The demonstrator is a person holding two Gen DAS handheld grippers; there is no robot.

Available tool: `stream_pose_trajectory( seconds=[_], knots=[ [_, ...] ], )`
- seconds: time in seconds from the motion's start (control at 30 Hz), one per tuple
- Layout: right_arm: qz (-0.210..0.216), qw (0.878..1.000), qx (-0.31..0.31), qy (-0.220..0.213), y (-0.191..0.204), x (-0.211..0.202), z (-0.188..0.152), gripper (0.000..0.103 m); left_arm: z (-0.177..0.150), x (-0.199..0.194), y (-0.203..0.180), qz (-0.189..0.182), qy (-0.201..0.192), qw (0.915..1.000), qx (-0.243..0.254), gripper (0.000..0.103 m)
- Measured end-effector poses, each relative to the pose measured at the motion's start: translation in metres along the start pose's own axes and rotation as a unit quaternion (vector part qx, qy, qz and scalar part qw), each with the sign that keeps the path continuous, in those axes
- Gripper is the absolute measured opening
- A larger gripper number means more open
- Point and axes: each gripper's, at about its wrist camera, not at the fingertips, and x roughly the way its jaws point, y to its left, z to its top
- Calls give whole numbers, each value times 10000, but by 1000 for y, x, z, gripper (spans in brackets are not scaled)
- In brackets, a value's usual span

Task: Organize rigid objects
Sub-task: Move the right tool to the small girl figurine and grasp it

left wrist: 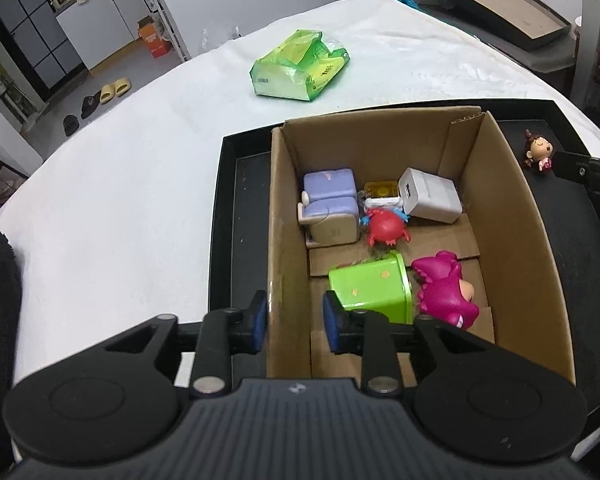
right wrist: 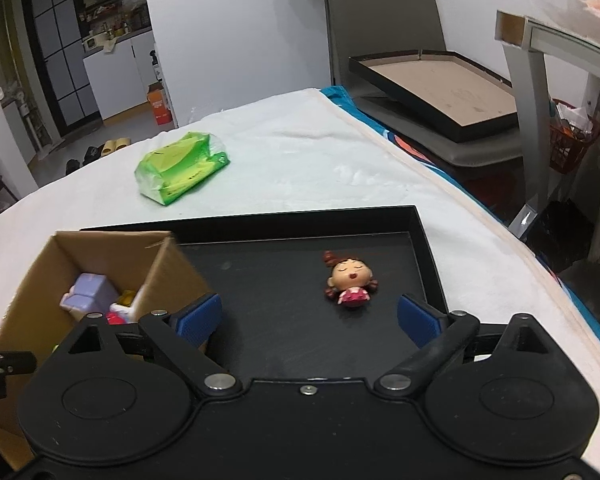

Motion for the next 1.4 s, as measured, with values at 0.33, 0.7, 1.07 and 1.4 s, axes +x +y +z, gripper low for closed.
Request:
stream_pose_trajectory(
  seconds=[0.33, 0.7, 1.07, 1.4],
  knots=[
    [14, 9998, 35, 188, -25, 37, 7, 95, 14, 9, -22, 293, 140, 9994, 132, 52],
    [-30, 9992, -188, 340, -31, 67, 20, 84, 20, 15, -37, 596, 203, 9978, 216, 64],
    [-5, 9960, -297, 845, -32, 73, 10, 31, 20, 14, -39, 628, 215, 9975, 226, 64],
    [19, 9961, 122, 874, -35, 39, 4, 31, 11, 7, -28, 401, 102, 9991, 25, 64]
  ],
)
